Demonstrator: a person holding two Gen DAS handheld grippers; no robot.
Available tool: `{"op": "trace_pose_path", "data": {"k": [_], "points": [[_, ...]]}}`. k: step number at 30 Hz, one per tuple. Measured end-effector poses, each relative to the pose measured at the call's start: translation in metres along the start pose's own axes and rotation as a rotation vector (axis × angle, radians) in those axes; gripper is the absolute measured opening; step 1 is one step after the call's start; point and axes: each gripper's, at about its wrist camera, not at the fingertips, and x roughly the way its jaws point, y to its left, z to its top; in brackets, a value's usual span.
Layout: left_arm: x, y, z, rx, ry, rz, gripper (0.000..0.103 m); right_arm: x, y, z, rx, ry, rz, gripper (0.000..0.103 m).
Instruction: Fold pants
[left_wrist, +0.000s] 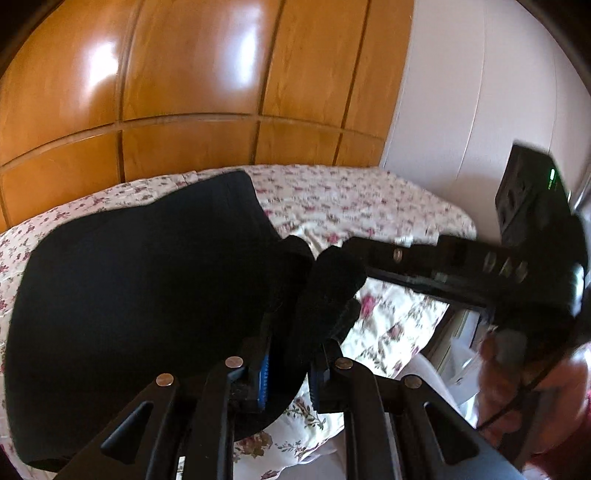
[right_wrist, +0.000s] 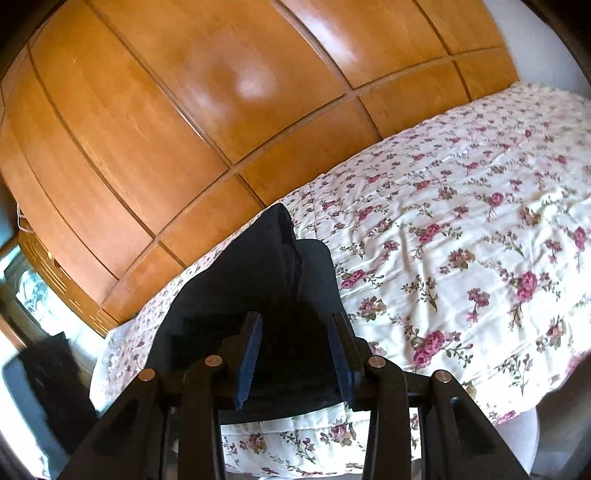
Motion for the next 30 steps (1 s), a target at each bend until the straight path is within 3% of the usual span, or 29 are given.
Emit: {"op": "trace_pose_path", "data": {"k": [1,3,5,8,11,14,19,24,30], "points": [[0.003,-0.003,-0.003,0.008,0.010,-0.004,0.022,0.000,0.000,-0.001,0.006,0.002,0.006,0.041],[-0.003,-0.010,-0.007,0.009,0.014,-0.037,0.043,0.001,0.001,-0.004,0.011,0.009,0.018,0.043],[-0.006,-0.010,-0.007,0.011,0.008,-0.108,0.046,0.003,0.002,-0.006,0.015,0.016,0.029,0.046],[-0.021,-0.007,-0.007,0.017,-0.013,-0.150,0.046,0.009,0.004,-0.008,0.018,0.038,0.052,0.052],[-0.041,0.012,-0.004,-0.078,-0.056,-0.154,0.046,0.014,0.008,-0.008,-0.002,0.055,0.059,0.052],[-0.063,0.046,0.000,-0.204,-0.136,-0.087,0.046,0.024,0.012,-0.011,-0.014,0.088,0.069,0.052],[-0.093,0.111,-0.006,-0.397,-0.221,0.112,0.046,0.036,0.012,-0.016,-0.006,0.128,0.055,0.052],[-0.095,0.156,-0.028,-0.534,-0.178,0.250,0.046,0.032,0.016,-0.016,-0.035,0.098,0.012,0.052],[-0.074,0.164,-0.056,-0.576,-0.083,0.241,0.048,0.042,0.018,-0.016,-0.084,0.153,-0.012,0.052]]}}
